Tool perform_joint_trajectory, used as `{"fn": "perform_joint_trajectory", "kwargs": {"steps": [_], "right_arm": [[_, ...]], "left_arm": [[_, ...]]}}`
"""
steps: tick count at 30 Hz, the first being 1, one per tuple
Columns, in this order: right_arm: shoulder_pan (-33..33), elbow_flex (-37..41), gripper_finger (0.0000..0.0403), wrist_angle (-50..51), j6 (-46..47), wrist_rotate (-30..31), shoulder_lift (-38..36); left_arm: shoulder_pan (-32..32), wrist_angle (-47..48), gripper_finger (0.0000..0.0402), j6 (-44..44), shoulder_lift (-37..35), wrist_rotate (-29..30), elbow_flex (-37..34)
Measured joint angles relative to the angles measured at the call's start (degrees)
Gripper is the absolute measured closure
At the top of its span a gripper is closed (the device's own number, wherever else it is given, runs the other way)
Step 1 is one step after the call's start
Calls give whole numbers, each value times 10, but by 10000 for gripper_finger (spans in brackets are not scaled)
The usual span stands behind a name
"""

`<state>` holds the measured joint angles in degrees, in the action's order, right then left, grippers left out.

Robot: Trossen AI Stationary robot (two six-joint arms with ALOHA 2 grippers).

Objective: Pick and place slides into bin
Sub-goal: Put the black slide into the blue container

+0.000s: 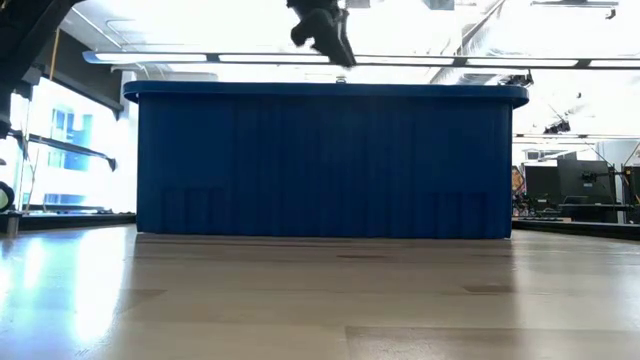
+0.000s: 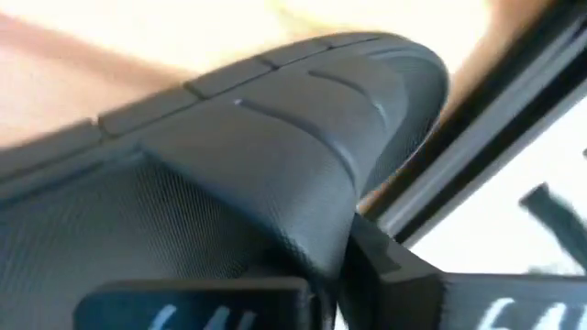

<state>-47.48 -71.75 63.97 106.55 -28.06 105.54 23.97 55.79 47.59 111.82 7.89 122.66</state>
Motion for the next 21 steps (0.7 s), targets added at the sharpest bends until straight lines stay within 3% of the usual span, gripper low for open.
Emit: {"fn": "perform_joint_trajectory", "kwargs": {"steps": [7,10,13,17,21], "right_arm": [[14,-149,399,190,-61,316,0],[20,-210,400,271,-86,470,-1],[35,-234,401,245,-217,611,-14],[75,-271,402,263,-390,756,-17],[122,-303,402,260,-547,901,-17]], "left_arm": [[0,112,273,-1,-8,12,124],[0,93,273,5,-42,13,101],[0,118,273,-1,-63,23,102],[0,172,273,-18,-87,30,102],[0,230,273,-62,-105,-8,102]]}}
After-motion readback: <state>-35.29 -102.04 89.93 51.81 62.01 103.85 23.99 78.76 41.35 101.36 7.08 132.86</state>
